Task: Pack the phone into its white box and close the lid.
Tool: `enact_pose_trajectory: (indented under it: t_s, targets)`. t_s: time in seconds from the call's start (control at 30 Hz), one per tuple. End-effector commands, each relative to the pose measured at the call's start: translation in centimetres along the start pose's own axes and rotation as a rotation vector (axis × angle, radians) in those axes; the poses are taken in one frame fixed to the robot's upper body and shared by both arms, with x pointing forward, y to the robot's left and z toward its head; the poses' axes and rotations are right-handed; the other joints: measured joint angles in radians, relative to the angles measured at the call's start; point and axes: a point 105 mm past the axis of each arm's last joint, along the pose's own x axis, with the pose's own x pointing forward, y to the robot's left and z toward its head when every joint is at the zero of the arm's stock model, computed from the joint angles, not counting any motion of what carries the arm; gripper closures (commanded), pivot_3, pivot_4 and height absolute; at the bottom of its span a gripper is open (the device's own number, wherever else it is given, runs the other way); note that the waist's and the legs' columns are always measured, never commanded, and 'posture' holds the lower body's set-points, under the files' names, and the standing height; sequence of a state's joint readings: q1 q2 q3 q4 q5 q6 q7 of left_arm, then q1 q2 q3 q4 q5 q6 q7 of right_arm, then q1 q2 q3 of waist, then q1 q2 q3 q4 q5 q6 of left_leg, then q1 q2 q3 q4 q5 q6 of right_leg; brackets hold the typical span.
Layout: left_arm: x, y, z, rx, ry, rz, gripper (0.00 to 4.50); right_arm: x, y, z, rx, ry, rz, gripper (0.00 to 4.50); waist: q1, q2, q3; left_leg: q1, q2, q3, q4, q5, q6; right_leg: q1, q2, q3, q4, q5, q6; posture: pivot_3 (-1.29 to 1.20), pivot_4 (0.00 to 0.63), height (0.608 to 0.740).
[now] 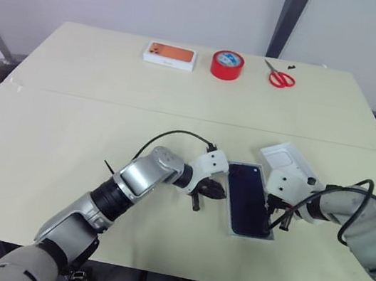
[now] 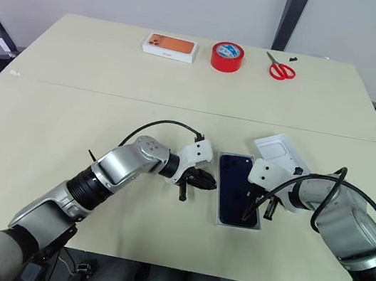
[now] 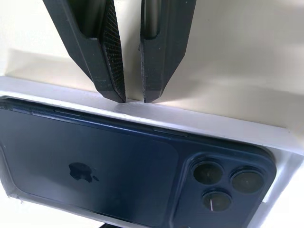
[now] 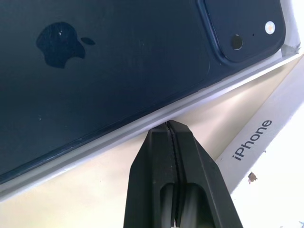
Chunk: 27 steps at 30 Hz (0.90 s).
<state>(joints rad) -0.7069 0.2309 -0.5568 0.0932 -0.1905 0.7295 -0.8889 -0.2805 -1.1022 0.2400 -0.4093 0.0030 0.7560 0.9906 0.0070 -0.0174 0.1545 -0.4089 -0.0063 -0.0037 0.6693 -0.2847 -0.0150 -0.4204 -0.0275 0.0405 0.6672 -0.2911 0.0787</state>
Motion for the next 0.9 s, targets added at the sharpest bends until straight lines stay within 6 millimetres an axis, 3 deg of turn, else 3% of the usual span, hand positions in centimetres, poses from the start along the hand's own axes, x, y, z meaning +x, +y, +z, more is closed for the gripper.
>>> enact_pose_trajectory:
  t_s: [0.03,0.1,0.27,0.4,0.47,0.6,0.7,0.9]
  targets:
    - [-1.6,0.3,1.3,0.028,-0.06,0.023,3.9,-2.3,-1.4,0.4,0.053,-0.055,-0.022,3.95,0.0,0.0,0.0,0.0,0.0,0.0,0.0,0.0,0.0,0.0,0.0,0.0,0.0,0.0,0.0,0.0,0.15,0.733]
    - [-2.6,0.6,1.1,0.02,-0.071,0.041,3.9,-3.5,-1.8,0.6,0.086,-0.082,-0.023,3.19,-0.001,0.0,0.0,0.0,0.0,0.0,0.0,0.0,0.0,0.0,0.0,0.0,0.0,0.0,0.0,0.0,0.15,0.733]
    - [-5.9,1.7,0.8,0.013,-0.141,0.129,3.9,-5.8,-3.8,0.0,0.246,-0.108,-0.099,0.64,-0.002,0.0,0.0,0.0,0.001,0.0,0.0,0.0,0.0,0.0,0.0,0.0,0.0,0.0,0.0,0.0,0.15,0.733]
    - [-8.2,1.9,1.0,0.152,-0.23,0.195,3.9,-4.8,-3.8,-0.7,0.452,-0.081,-0.102,0.64,-0.002,0.0,0.0,0.0,0.001,0.0,0.0,0.0,0.0,0.0,-0.001,0.0,0.0,0.0,0.0,0.0,0.15,0.733]
    - [-9.1,1.0,0.5,0.261,-0.246,0.196,3.9,-3.5,-3.6,-1.1,0.582,-0.055,-0.11,0.64,-0.003,0.0,0.0,0.0,0.001,0.0,-0.001,0.0,0.0,0.0,-0.001,0.0,0.0,0.0,0.0,0.0,0.15,0.733]
    - [-10.0,-0.5,0.0,0.288,-0.309,0.164,3.9,-1.7,-2.9,-1.8,0.702,0.028,-0.152,0.64,0.003,0.001,0.0,0.0,0.001,0.001,-0.001,0.0,0.0,-0.001,-0.002,0.0,0.0,0.0,0.0,0.0,0.15,0.733]
    - [-10.1,-1.2,-0.2,0.271,-0.338,0.15,3.9,-1.1,-2.6,-1.7,0.746,0.051,-0.17,1.52,0.005,0.001,-0.001,-0.001,0.0,0.001,-0.001,0.0,0.0,-0.001,-0.003,0.0,-0.001,0.0,0.0,0.0,0.15,0.733]
    - [-10.1,-1.1,-0.5,0.242,-0.346,0.168,3.9,-1.2,-2.6,-1.4,0.784,0.058,-0.199,4.45,0.002,0.001,-0.001,-0.001,0.001,0.001,-0.001,0.0,0.0,-0.001,-0.002,0.0,-0.001,0.0,0.0,0.0,0.15,0.733]
